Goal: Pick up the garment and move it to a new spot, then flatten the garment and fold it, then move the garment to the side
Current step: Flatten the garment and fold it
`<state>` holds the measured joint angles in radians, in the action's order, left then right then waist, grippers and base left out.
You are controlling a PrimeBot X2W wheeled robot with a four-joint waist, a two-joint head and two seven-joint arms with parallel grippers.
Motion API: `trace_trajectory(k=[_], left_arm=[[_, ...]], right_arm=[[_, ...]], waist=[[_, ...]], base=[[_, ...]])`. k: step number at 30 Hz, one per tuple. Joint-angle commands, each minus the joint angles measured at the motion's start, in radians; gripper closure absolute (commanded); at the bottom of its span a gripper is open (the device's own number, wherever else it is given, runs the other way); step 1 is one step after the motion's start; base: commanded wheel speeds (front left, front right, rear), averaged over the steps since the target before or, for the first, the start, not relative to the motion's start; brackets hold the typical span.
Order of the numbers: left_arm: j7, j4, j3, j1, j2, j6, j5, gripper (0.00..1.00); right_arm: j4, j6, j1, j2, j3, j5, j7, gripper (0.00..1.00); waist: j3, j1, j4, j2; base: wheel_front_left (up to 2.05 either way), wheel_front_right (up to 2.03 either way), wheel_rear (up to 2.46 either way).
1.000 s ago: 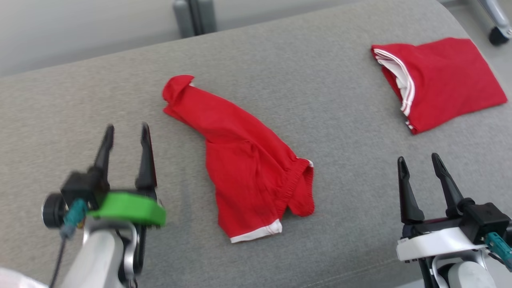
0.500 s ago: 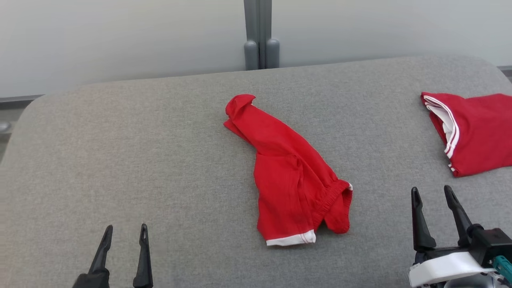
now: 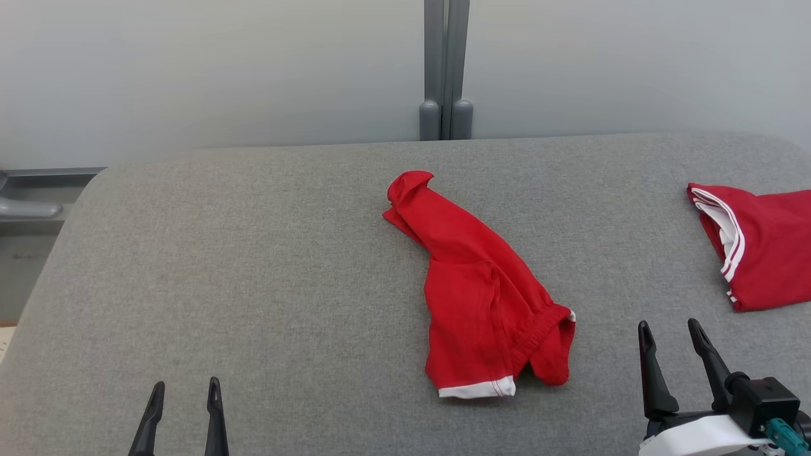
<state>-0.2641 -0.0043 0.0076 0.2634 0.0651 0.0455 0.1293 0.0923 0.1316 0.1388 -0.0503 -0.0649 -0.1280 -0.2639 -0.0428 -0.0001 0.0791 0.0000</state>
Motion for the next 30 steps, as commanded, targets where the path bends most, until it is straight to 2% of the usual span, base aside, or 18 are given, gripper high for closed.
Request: trace_trajectory(k=[1,17,22,25,30], left_arm=[[0.0,0.0,0.009,0.011,-0.003,0.008,-0.006,0.0],[0.0,-0.002,0.047,-0.012,-0.014,0.036,-0.018,0.0],[0.0,-0.003,0.038,-0.019,-0.014,0.035,-0.009,0.0],[0.0,-0.005,0.029,-0.018,-0.014,0.029,-0.006,0.0],[0.0,-0.002,0.012,-0.023,-0.014,0.026,0.0,0.0]], right_arm=[[0.003,-0.002,0.005,-0.001,0.002,-0.006,-0.001,0.0],[-0.011,-0.002,-0.01,-0.001,0.031,0.0,-0.001,0.0],[0.039,-0.002,-0.041,-0.006,0.178,0.014,-0.001,0.0],[0.115,-0.002,-0.092,-0.008,0.272,0.027,0.025,0.0],[0.206,-0.002,-0.188,-0.005,0.353,0.02,0.079,0.0]], waist=[[0.001,0.0001,-0.002,0.0],[0.017,0.0001,-0.024,0.0],[0.022,0.0001,-0.016,0.0],[0.026,0.0001,-0.011,0.0],[0.035,0.0001,0.003,0.0]], base=[[0.0,0.0,0.0],[0.0,0.0,0.0],[0.0,0.0,0.0],[0.0,0.0,0.0],[0.0,0.0,0.0]])
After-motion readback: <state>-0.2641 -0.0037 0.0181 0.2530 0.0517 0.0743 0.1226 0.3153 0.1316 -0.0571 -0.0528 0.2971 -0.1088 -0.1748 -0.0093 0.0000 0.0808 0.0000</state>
